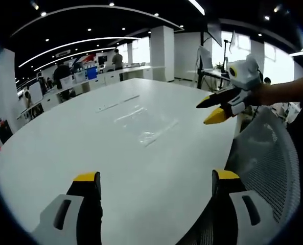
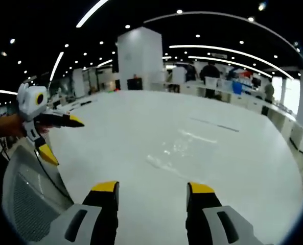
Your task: Open the resealable bag by pulling the two sides of the seal apart until the entire bag opening is separated and visibly accessible.
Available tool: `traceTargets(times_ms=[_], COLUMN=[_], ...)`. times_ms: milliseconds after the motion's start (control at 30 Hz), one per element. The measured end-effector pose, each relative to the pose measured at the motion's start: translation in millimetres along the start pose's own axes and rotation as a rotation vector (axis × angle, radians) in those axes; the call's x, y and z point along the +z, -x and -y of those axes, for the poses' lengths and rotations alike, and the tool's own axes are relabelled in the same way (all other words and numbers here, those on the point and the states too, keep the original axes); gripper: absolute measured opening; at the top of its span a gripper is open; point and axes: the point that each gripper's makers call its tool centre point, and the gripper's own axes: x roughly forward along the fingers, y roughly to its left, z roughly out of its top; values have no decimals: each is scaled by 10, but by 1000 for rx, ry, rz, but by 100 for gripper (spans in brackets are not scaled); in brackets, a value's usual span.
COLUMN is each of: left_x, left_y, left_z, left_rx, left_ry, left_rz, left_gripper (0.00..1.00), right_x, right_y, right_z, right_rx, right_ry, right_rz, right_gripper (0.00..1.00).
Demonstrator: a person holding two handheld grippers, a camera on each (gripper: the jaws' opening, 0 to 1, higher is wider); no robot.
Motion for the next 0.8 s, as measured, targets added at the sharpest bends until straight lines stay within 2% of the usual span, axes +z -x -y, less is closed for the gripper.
traceTargets(times_ms=[333,433,800], left_x=[-21,1,1], left_y=[11,21,12], left_z=[-57,-70,-80], left_rx=[4,0,-9], left_ry=[10,13,15], left_rz=[-3,3,2], left_gripper=[88,88,87], right_x=[4,13,40], right_y=[-214,-295,-531], right_z=[9,38,52], right_rx=[27,28,76], right_ry=[30,74,143], right_rz=[-33,-49,-84], right_gripper=[47,46,44])
